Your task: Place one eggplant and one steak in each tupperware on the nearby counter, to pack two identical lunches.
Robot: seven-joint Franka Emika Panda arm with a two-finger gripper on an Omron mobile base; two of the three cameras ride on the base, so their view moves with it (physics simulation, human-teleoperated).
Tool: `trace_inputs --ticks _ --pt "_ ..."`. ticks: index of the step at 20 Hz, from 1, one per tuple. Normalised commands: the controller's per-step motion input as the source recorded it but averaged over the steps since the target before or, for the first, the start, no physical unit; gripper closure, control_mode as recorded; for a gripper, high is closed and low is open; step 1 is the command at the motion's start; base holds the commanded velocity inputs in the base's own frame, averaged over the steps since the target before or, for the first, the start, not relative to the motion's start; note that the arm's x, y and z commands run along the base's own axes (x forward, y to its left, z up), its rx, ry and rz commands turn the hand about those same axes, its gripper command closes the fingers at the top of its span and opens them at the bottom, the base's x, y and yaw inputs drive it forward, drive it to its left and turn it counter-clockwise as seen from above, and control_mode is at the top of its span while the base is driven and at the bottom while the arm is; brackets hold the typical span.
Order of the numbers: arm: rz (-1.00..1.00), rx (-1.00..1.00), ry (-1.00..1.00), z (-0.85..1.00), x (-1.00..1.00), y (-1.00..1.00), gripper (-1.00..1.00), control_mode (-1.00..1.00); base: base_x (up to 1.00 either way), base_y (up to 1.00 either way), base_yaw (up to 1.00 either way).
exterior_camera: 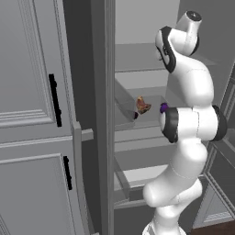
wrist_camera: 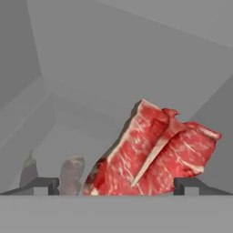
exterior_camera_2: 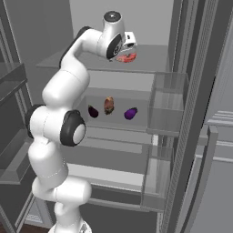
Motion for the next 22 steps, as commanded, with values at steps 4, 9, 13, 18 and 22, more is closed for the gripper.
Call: trace_inputs --ticks 4,9,13,18,22 --pt "0.05 0.0 0.0 -0.06 0.37 -0.14 -1.0 -1.0 0.0 0.0 0.0" --pt "0.03 0.0 0.01 -0.12 0.11 -0.09 -1.0 -1.0 0.0 0.0 0.0" --pt "0.02 0.0 0.02 -0.06 0.01 0.0 -1.0 -1.0 0.0 0.0 0.0" --pt "0.03 0.0 0.01 -0.06 0.15 0.0 -1.0 -1.0 0.0 0.0 0.0" --pt "0.03 0.0 0.07 -0.37 0.09 0.0 1.0 -1.0 0.0 0.0 0.0"
